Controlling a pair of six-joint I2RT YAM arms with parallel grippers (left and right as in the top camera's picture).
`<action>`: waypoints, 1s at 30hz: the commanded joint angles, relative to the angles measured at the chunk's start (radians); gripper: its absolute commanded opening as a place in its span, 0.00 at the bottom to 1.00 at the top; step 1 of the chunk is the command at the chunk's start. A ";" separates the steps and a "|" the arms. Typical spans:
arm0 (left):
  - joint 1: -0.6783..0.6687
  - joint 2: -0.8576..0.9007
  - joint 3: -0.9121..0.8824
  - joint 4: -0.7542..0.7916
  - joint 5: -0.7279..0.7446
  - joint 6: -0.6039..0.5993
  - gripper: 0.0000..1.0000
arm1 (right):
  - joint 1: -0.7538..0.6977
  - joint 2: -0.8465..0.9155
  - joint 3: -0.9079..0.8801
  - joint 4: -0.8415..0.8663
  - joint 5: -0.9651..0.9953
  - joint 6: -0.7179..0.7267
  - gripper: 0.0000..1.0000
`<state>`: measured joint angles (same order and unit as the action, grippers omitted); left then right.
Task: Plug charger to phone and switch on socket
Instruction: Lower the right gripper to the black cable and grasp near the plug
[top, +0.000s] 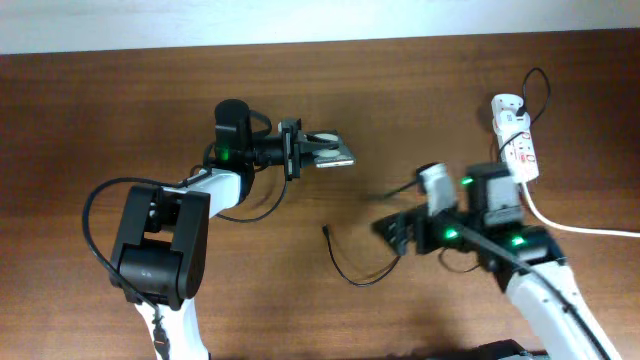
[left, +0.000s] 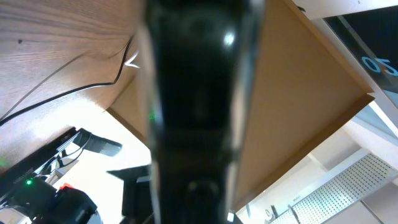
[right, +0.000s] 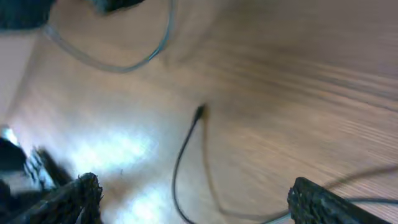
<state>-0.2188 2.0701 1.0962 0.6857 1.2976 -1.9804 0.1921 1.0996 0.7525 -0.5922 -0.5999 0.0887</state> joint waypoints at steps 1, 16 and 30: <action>-0.001 -0.004 0.026 0.010 0.008 -0.008 0.00 | 0.215 -0.016 0.019 -0.004 0.273 0.026 0.99; 0.134 -0.004 0.026 0.014 0.051 0.148 0.00 | 0.550 0.204 0.019 0.115 0.507 0.162 0.88; 0.165 -0.004 0.026 0.015 0.103 0.233 0.00 | 0.606 0.448 0.173 0.118 0.512 0.220 0.74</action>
<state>-0.0612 2.0701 1.0981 0.6926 1.3632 -1.7924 0.7929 1.4979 0.8974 -0.4808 -0.1123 0.2855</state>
